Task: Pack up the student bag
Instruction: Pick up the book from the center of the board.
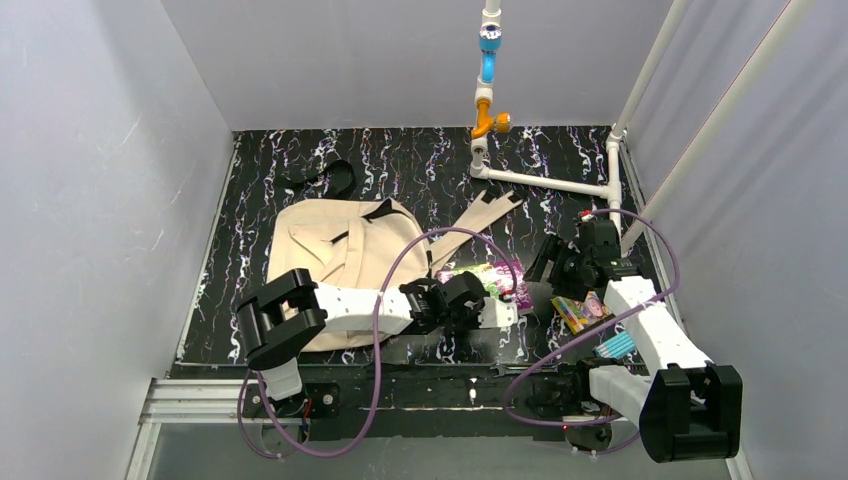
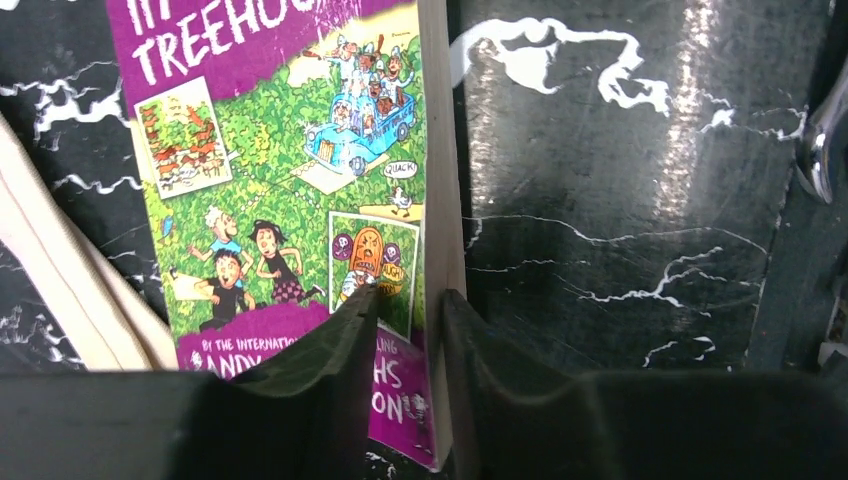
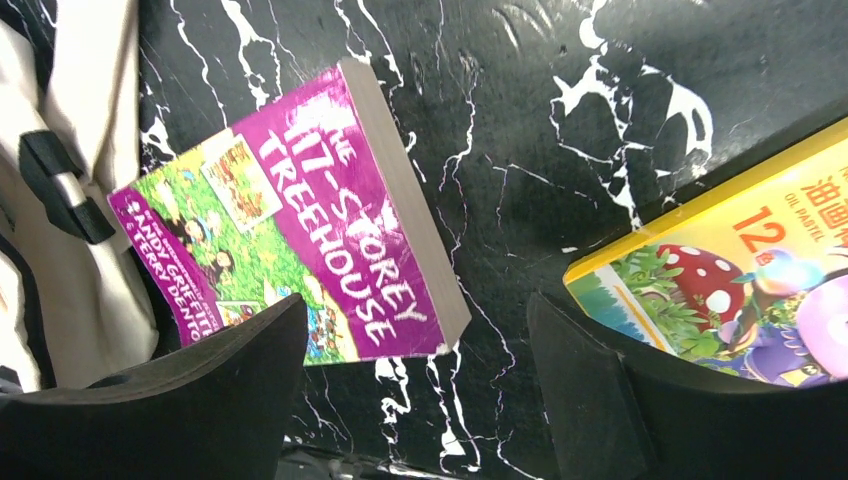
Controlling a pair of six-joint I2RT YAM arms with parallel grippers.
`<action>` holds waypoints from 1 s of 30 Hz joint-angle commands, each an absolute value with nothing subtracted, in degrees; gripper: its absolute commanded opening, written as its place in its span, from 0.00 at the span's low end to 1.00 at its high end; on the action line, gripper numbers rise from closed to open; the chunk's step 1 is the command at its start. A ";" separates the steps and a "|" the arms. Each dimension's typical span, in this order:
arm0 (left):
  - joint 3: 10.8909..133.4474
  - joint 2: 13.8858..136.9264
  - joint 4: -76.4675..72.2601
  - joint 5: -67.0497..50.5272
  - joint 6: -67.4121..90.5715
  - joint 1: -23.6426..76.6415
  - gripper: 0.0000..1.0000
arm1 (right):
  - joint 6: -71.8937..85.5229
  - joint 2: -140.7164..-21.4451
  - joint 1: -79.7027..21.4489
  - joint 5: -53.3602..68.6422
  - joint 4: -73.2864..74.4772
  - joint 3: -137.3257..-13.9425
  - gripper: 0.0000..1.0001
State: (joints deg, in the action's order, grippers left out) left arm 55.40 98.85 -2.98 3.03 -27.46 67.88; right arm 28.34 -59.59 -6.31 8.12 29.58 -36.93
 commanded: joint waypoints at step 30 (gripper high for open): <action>70.59 90.08 -2.68 17.61 -27.89 66.37 0.00 | 25.42 -77.25 5.75 39.06 22.65 -36.17 0.99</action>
State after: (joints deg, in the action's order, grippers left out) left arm 64.71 94.08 0.64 14.46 -24.40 66.85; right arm 26.98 -77.03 5.63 38.79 20.47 -35.09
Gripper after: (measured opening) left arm 0.076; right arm 0.983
